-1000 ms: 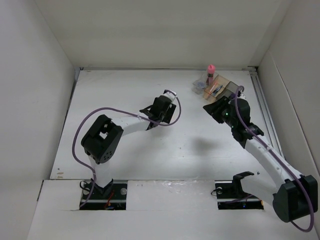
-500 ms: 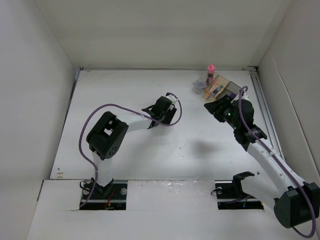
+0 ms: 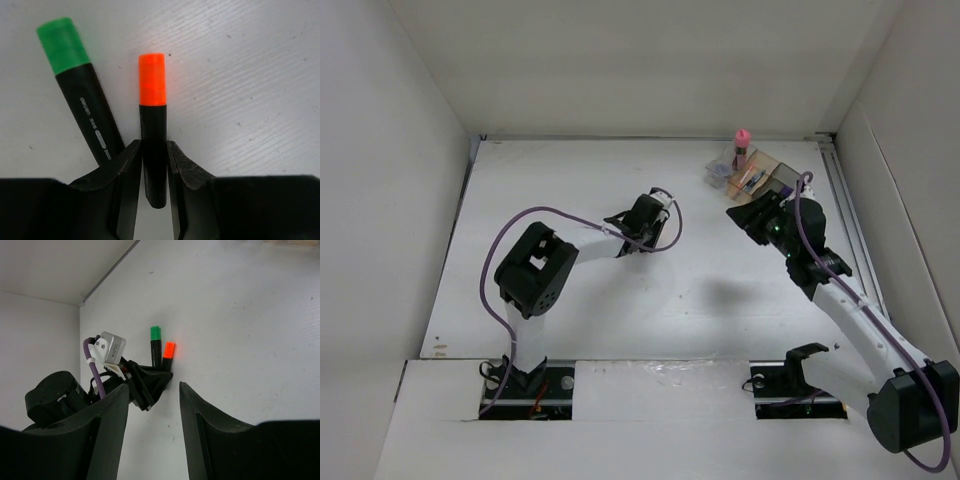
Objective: Sort the stationery into containers
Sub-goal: Grab a piece of stationery with the left arm, then pass the stationery from the left arm to the right
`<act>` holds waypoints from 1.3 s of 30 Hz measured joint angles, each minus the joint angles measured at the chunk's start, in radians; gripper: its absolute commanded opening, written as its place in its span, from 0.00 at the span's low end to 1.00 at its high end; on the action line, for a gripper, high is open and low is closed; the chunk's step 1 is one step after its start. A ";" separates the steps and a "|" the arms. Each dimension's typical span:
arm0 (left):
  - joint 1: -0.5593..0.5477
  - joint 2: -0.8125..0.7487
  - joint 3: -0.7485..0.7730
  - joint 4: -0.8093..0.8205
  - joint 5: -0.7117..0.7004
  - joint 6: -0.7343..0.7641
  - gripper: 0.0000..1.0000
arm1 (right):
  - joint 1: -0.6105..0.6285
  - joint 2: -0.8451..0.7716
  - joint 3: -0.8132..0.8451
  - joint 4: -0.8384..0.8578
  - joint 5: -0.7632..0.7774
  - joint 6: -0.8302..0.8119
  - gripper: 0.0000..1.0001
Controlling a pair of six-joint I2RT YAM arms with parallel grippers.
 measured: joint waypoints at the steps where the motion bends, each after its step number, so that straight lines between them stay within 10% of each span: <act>1: -0.006 0.000 -0.005 -0.002 0.003 -0.010 0.28 | 0.000 0.001 0.000 0.000 -0.002 0.000 0.52; 8: -0.029 -0.031 -0.042 -0.001 0.036 -0.063 0.45 | 0.000 0.001 0.000 0.001 -0.011 0.000 0.52; 15: -0.028 -0.035 -0.051 0.012 0.058 -0.082 0.06 | 0.000 0.002 0.000 0.002 -0.010 0.000 0.53; 39: -0.028 -0.293 -0.319 0.384 0.467 -0.282 0.00 | 0.145 0.404 0.094 0.035 -0.140 -0.054 0.79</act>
